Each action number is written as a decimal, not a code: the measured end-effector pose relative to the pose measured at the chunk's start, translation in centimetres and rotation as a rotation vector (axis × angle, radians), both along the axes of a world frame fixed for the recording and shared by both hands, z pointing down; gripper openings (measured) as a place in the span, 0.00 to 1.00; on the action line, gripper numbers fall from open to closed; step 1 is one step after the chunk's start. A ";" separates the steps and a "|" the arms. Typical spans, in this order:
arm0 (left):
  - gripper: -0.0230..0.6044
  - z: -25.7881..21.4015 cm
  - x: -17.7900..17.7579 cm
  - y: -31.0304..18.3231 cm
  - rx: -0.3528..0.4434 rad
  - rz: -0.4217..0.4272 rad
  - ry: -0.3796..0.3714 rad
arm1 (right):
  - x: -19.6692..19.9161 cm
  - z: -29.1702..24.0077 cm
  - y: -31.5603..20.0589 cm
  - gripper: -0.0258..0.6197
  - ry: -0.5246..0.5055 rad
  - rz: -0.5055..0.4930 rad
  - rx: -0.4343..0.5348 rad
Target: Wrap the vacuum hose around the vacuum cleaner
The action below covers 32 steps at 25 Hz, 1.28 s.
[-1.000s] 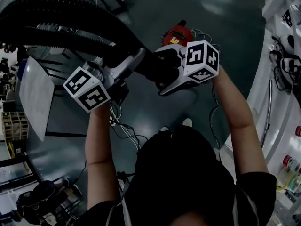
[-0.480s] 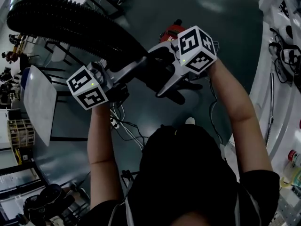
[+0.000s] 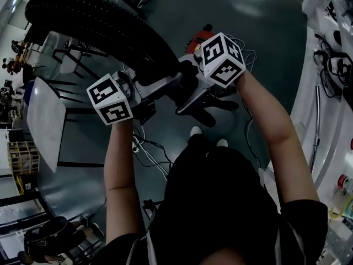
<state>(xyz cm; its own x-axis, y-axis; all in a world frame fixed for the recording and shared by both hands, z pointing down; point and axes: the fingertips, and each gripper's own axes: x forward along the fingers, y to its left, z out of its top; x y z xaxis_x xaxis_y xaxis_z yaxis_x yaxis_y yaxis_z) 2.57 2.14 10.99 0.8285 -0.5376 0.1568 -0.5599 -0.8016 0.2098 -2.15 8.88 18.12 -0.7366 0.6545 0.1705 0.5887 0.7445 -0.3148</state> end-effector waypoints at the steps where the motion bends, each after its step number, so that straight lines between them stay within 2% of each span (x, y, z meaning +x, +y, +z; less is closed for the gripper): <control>1: 0.39 0.0 -0.4 -0.1 0.001 -0.011 0.007 | -0.1 0.0 -0.1 0.87 -0.006 0.028 -0.010; 4: 0.39 0.2 -1.4 -0.5 -0.001 -0.041 0.046 | -0.2 0.4 -0.5 0.72 0.016 0.123 -0.008; 7: 0.41 0.7 -1.5 -1.1 -0.013 -0.041 0.079 | -0.3 1.5 -0.8 0.62 0.080 0.196 0.048; 10: 0.45 1.4 -1.4 -2.3 -0.002 -0.056 0.030 | -0.6 2.6 -2.0 0.54 0.129 0.273 0.090; 13: 0.57 2.1 -1.2 -3.2 -0.016 -0.073 -0.010 | -0.8 3.6 -3.3 0.38 0.153 0.374 0.126; 17: 0.65 2.2 -0.8 -3.3 -0.024 -0.036 0.036 | -1.4 4.2 -3.5 0.37 0.199 0.433 0.189; 20: 0.58 2.2 -0.9 -3.2 -0.034 -0.018 0.092 | -2.3 4.4 -3.6 0.38 0.191 0.436 0.219; 23: 0.51 2.3 -1.1 -3.2 -0.057 0.006 0.163 | -3.2 4.2 -3.3 0.47 0.183 0.407 0.170; 25: 0.49 2.5 -1.7 -3.5 -0.065 0.001 0.175 | -3.8 4.3 -3.4 0.48 0.196 0.410 0.146; 26: 0.52 2.6 -2.1 -3.8 -0.064 -0.010 0.173 | -4.1 4.4 -3.7 0.46 0.209 0.428 0.149; 27: 0.58 2.8 -2.5 -4.2 -0.056 -0.025 0.161 | -4.5 4.6 -4.0 0.39 0.223 0.451 0.154; 28: 0.66 3.0 -3.0 -4.5 -0.041 -0.040 0.144 | -4.8 4.8 -4.3 0.37 0.235 0.475 0.151; 32: 0.84 3.7 -4.1 -5.3 -0.019 -0.054 0.089 | -5.8 5.0 -5.2 0.35 0.237 0.548 0.098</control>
